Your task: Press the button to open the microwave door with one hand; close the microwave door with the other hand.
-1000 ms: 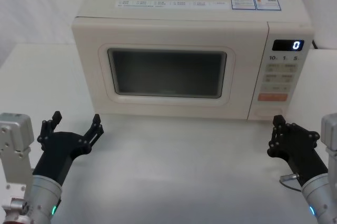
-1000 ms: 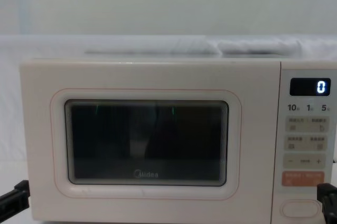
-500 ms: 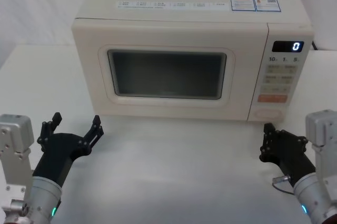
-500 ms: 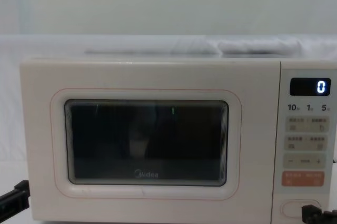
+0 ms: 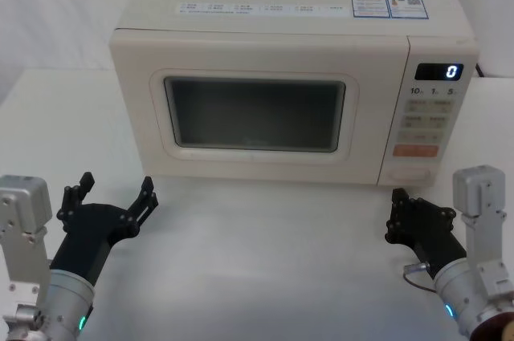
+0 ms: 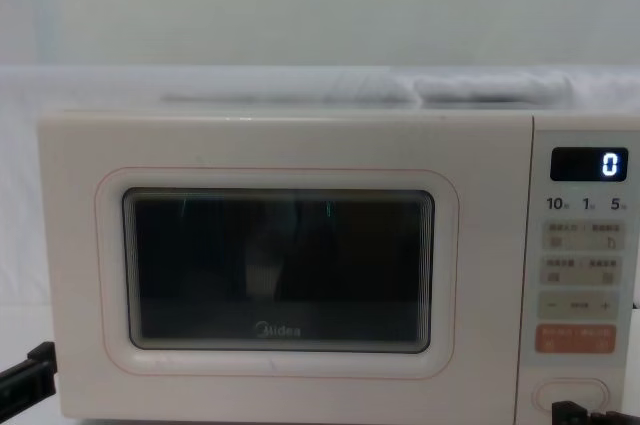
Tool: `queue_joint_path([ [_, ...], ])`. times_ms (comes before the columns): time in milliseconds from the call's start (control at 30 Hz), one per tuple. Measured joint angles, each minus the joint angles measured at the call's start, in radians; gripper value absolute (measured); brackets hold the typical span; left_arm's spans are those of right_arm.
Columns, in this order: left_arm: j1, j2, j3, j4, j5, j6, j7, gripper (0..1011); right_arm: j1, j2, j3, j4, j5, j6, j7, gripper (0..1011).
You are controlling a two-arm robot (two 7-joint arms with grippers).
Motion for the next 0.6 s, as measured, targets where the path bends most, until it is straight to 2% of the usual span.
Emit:
queue_joint_path([
  [600, 0.0, 0.0, 0.0, 0.0, 0.0, 0.0, 0.0, 1001, 0.048, -0.031, 0.02, 0.054, 0.023, 0.01, 0.007, 0],
])
